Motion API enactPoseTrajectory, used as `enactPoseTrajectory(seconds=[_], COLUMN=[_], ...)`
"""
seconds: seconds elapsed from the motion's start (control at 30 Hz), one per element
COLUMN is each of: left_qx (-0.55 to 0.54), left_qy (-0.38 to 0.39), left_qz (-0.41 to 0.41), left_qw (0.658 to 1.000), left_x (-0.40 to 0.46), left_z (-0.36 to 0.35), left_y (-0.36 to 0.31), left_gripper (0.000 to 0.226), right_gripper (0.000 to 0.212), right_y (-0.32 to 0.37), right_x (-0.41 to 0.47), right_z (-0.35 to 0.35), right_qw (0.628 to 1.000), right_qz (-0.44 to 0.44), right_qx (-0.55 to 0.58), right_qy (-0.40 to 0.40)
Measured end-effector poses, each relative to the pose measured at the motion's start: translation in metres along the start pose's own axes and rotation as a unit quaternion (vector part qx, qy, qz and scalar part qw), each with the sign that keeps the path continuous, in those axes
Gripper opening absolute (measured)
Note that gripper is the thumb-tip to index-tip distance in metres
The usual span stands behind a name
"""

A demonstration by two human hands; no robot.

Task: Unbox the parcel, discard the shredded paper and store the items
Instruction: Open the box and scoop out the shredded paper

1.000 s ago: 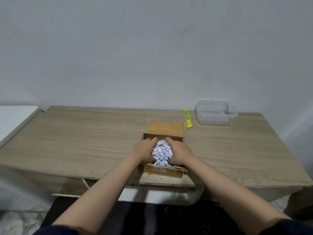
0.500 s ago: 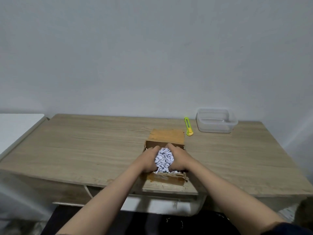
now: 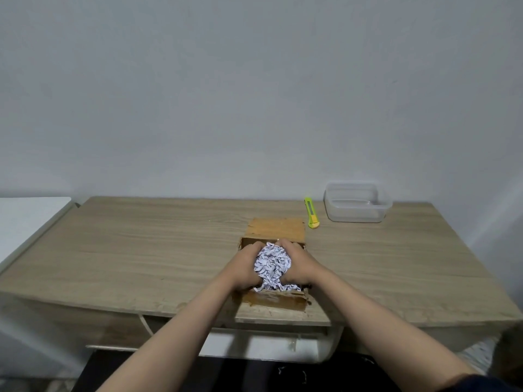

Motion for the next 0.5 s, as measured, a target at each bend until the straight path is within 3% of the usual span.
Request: enactPoseTrajectory(seconds=[0.23,0.5], left_qx=[-0.006,-0.116], left_qy=[0.025,-0.019], left_qz=[-0.011,-0.028], left_qw=[1.000,0.993], left_x=[0.001,-0.006], left_z=[-0.002,0.013], left_y=[-0.005,-0.005], left_gripper=[0.053,0.063], right_gripper=[0.073,0.068], right_y=[0.002,0.004], right_x=[-0.001,-0.003], right_z=[0.001,0.010], right_qw=[1.000,0.993], right_qz=[0.005,0.069], right_qx=[-0.012,0.097], right_qy=[0.021,-0.017])
Point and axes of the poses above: each hand's wrist, its own x-axis towards the middle knuckle, its own z-axis out of the back of the hand, y = z × x, the point moved 5 cm from there along x, towards the middle knuckle, and after that the axes turned 9 degrees about x, right-handed, at the moved point
